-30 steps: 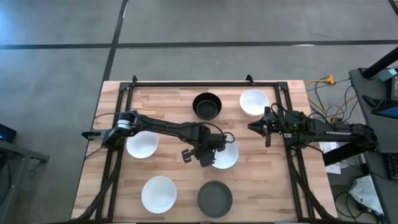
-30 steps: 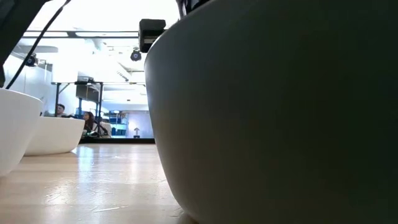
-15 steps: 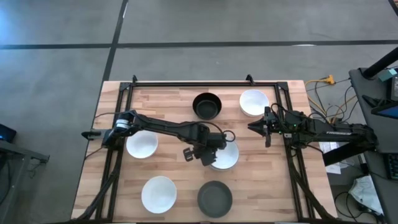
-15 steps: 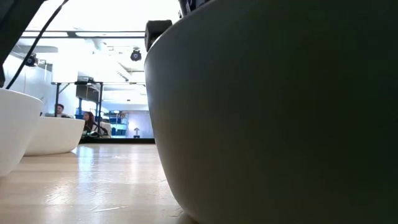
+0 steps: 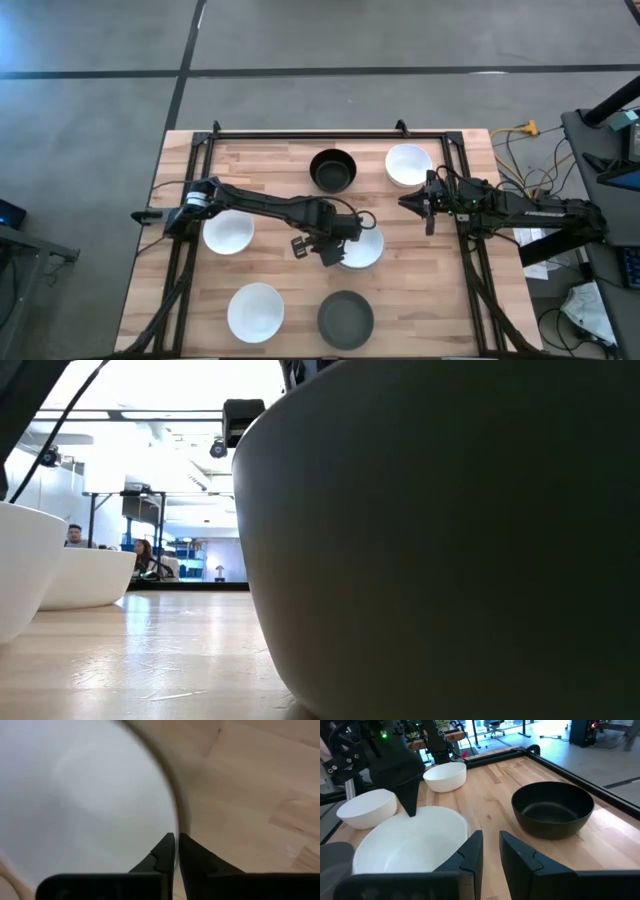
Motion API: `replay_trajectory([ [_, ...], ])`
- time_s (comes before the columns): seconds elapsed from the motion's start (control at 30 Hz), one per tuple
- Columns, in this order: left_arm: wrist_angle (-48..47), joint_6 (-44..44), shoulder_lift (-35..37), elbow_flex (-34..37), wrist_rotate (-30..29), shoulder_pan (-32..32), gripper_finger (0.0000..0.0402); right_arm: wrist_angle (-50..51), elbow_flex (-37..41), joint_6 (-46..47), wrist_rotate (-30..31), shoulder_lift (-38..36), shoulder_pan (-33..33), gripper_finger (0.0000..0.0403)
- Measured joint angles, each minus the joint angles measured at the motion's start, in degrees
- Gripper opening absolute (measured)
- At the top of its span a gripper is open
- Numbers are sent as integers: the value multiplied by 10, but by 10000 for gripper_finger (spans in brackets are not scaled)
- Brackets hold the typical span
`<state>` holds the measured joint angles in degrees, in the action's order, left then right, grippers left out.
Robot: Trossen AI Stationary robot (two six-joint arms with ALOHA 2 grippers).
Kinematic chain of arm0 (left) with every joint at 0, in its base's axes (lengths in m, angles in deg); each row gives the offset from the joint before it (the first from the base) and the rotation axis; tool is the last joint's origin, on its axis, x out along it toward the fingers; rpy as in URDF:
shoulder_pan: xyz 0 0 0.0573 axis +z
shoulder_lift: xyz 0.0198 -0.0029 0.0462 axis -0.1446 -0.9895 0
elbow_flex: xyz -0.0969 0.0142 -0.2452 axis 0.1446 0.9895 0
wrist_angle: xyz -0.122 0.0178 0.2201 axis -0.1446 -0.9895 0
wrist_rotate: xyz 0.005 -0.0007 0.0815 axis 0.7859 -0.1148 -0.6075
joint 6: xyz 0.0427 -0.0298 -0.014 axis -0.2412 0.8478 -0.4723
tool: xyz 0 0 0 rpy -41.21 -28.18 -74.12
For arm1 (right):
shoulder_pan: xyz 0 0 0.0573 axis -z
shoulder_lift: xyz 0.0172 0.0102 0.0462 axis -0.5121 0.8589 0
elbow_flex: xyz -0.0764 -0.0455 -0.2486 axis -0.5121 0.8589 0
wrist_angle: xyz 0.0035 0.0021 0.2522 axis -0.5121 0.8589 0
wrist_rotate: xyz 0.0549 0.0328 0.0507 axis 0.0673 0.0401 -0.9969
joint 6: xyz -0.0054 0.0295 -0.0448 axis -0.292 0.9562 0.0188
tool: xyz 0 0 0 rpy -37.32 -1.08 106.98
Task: Nest bowls inside each other
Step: Stack the white bowl on top of the gray bowl, then stack the white bowl on top of the other white bowl
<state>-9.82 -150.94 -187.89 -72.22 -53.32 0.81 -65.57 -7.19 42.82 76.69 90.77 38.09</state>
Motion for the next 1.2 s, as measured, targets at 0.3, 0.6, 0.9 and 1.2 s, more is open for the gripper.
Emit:
replay_trajectory([
  [0.3, 4, 33, 1, 2, 0, -1, 2, 0, 3, 0, 1, 0, 0, 59],
  [0.6, 6, 75, 21, 1, -22, -1, 68, -1, 3, 2, 2, 0, 0, 59],
  [0.9, -56, 267, 88, 12, -29, -1, 140, -15, 4, -14, 2, 0, 0, 59],
  [1.2, 176, 467, 230, 350, -36, -16, 106, -51, 18, -28, 1, 1, 0, 59],
])
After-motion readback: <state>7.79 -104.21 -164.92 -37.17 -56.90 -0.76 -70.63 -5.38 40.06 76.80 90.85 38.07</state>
